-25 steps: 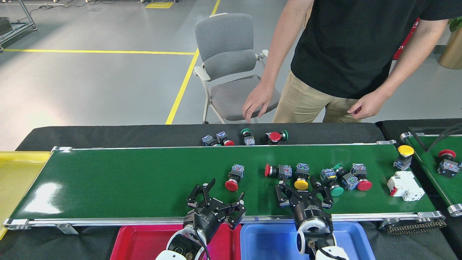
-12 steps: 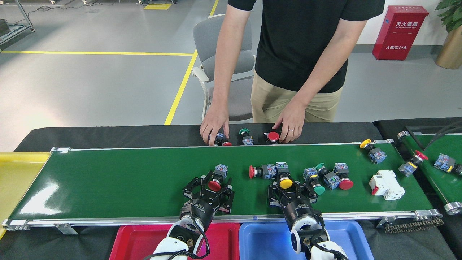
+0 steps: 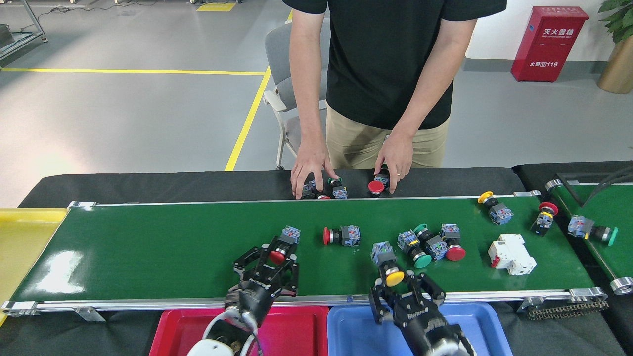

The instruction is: Pick switch part from conveyor to tray

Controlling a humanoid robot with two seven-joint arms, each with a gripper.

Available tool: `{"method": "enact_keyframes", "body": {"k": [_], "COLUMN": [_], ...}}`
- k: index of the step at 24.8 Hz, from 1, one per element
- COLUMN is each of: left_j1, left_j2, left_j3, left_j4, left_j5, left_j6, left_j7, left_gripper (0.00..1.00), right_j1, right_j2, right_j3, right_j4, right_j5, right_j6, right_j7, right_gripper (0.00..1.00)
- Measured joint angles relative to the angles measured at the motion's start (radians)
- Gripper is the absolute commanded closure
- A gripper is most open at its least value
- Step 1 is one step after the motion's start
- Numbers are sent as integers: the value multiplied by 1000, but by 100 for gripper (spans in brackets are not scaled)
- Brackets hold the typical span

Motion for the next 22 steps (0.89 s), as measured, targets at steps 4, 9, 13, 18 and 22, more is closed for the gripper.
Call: {"method": "enact_keyframes", "body": {"k": [4, 9, 13, 18, 22], "left_j1": [203, 299, 361, 370, 327], "left_j2": [118, 90, 59, -80, -129], "left_j3": [156, 324, 361, 534, 653], "left_j4": [-156, -177, -174, -167, -146], "left_j5": [113, 136, 168, 169, 165], "left_j6": [-316, -445, -461, -449, -218], "left_j7": [2, 3, 3, 3, 3], "left_gripper": [67, 0, 0, 0, 0], "right_j1": [24, 8, 7, -20, -60], "right_j2": [0, 45, 60, 75, 134], "right_j3": [0, 92, 114, 17, -167], "right_j4": [-11, 1, 17, 16, 11], "right_j5": [0, 18, 22, 19, 17], "right_j6": [-125, -193, -168, -157, -143], "right_j7": [-5, -7, 26, 32, 33], "right_gripper": [72, 3, 2, 2, 2]}}
